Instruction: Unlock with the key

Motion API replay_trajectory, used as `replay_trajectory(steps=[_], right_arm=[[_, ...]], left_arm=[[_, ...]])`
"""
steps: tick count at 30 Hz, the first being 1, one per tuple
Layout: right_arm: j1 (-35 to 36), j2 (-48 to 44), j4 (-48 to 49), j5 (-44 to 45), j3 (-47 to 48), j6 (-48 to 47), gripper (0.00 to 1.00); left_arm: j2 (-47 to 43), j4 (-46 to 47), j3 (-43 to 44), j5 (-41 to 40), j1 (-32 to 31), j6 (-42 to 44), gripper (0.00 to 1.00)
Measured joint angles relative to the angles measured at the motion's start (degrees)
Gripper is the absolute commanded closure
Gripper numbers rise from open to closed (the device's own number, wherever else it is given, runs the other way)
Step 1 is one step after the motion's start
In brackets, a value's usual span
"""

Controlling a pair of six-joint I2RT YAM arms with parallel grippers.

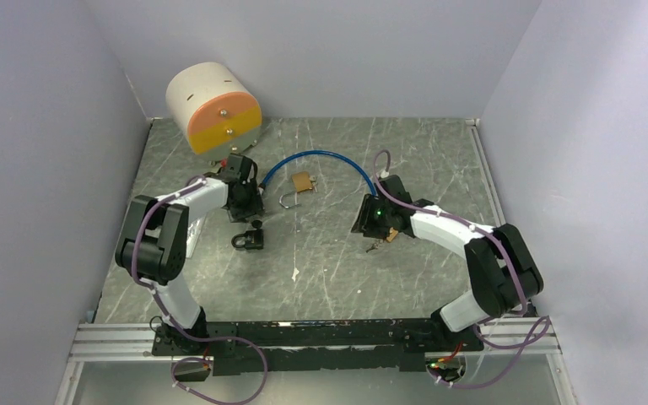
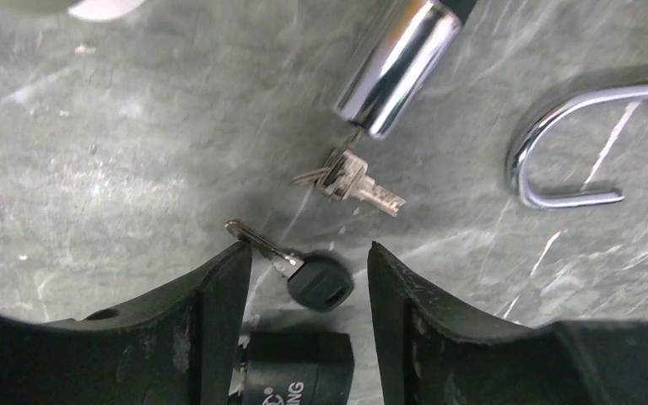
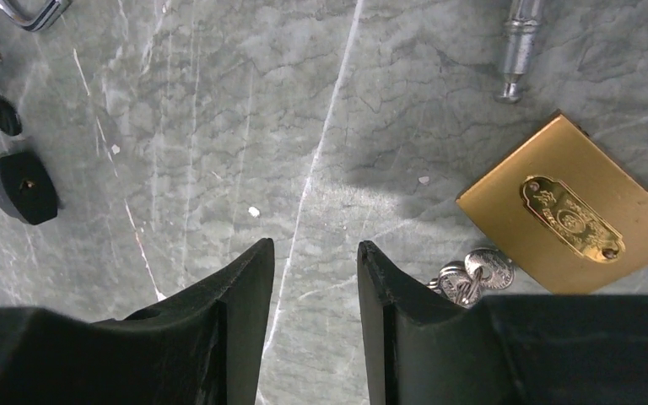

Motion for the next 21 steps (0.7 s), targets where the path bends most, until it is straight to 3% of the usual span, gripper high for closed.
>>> replay_trajectory(steps=[7, 14, 19, 21], right_arm=[[0.6, 2.0, 0.1, -0.2, 1.2, 0.0, 0.57], [0.9, 2.1, 0.1, -0.2, 1.6, 0.0, 0.57], [1.1, 2.9, 0.1, -0.3, 1.8, 0.0, 0.57], [1.3, 3.4, 0.2, -0.6, 1.9, 0.0, 0.58]], left_arm=[[3.4, 0.7, 3.7, -2.6, -1.6, -0.7, 0.60], [4.4, -4.3, 5.3, -9.5, -4.9, -8.6, 0.53], [4.2, -6.5, 5.0, -12.8, -6.3, -11.4, 0.65], [3.9, -6.5, 4.5, -13.7, -6.4, -11.6, 0.75]])
